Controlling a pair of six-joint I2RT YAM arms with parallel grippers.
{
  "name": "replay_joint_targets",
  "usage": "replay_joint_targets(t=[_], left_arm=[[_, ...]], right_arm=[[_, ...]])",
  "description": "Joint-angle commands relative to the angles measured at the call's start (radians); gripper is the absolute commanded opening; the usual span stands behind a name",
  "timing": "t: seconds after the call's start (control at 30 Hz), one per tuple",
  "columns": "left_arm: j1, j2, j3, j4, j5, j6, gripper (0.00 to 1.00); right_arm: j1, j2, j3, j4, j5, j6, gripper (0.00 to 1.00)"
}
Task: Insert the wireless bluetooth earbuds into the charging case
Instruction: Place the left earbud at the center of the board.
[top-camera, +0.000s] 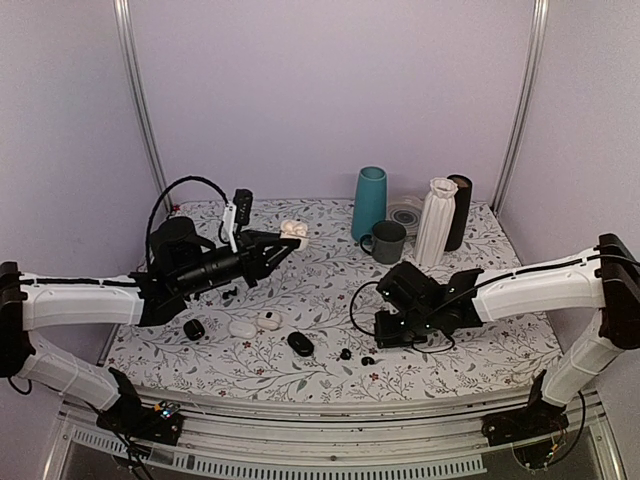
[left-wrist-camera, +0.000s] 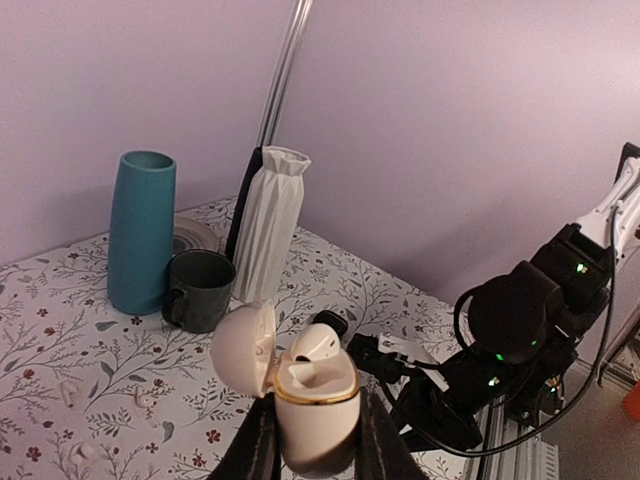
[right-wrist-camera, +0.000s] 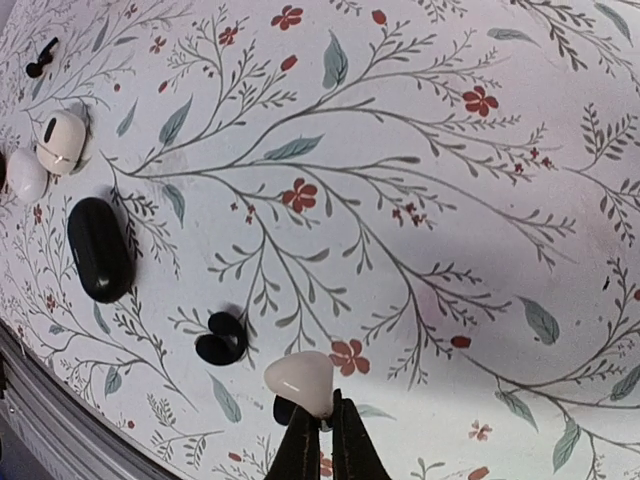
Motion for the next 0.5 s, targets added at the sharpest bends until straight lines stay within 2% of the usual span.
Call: replay_joint_targets(t=[0.0,0.13,0.33,0.47], left_arm=[[-0.006,0.027,0.041,0.02,0.05,0.053,0.0],[-0.002,0.017,0.03,0.018,0.061,0.048,0.0],[0.005,-0.035,0.007,-0.001,0.084,0.051,0.0],[0.006,-0.071,-0.006,-0.031,0.099,0.051,0.0]], right_arm=[[-0.091,0.079,0.036,0.131,-0.107,-0.032,0.04],[-0.134,0.152,0.078,0.15,-0.116,-0.014,0.06],[-0.142,0.214,0.116,0.166,-0.133,0.027,0.23],[-0.141,0.225,0.12,0.188,-0.162,0.056,0.29]])
